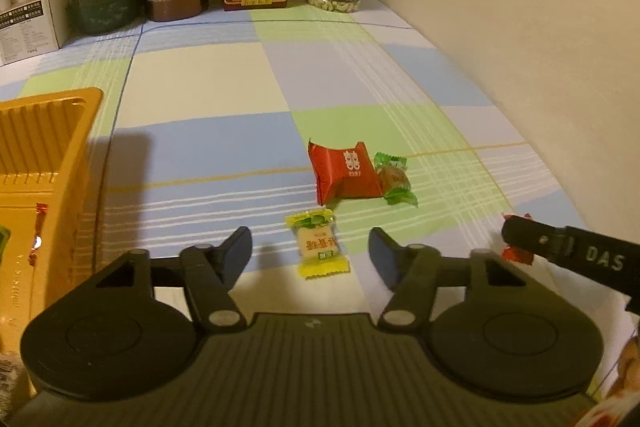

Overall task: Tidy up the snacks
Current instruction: 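Grasp the small red candy with the right gripper while the left grasps the yellow-green candy, then carry both candies over the orange tray and open both grippers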

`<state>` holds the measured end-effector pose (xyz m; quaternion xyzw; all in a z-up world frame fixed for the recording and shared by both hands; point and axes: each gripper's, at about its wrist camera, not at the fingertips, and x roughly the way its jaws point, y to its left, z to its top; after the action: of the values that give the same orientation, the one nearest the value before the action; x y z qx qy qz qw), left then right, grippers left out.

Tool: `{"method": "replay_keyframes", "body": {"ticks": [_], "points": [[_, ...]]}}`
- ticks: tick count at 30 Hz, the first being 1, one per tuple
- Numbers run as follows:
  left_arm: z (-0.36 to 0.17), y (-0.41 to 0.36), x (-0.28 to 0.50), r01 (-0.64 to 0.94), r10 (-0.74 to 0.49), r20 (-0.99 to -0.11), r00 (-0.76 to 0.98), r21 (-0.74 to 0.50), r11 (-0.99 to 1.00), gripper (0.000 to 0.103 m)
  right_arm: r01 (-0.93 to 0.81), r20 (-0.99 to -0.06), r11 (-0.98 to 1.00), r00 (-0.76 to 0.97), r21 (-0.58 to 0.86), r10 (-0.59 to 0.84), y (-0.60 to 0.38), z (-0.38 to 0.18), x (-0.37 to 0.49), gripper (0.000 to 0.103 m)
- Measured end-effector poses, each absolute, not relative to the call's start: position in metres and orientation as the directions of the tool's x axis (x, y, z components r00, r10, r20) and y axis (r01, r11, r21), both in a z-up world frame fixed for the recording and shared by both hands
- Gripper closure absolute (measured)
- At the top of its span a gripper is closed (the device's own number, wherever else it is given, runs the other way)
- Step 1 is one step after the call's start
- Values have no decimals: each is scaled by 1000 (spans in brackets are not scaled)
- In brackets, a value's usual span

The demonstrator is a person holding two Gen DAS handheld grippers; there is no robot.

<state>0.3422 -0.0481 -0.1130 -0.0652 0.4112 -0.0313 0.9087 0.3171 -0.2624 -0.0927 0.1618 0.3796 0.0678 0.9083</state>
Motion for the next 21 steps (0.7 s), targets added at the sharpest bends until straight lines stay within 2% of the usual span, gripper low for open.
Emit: {"method": "replay_keyframes", "body": {"ticks": [2,4,10,21], "points": [[-118,-50,345,11,-115,-746,655,-143,990,52,9,-667,936,704,352,244,-262,-94,315,83],[-123,-51,346,14,-122,-743,658,-151,989,64,14,-670,935,701,355,243,-262,-96,313,83],[-130,-51,347,12,-119,-731,672,-150,989,80,20,-679,935,693,354,242,-259,-100,308,83],[-110,-43,316,17,-135,-722,678,-168,986,82,1,-667,938,704,347,246,-253,-92,298,83]]}}
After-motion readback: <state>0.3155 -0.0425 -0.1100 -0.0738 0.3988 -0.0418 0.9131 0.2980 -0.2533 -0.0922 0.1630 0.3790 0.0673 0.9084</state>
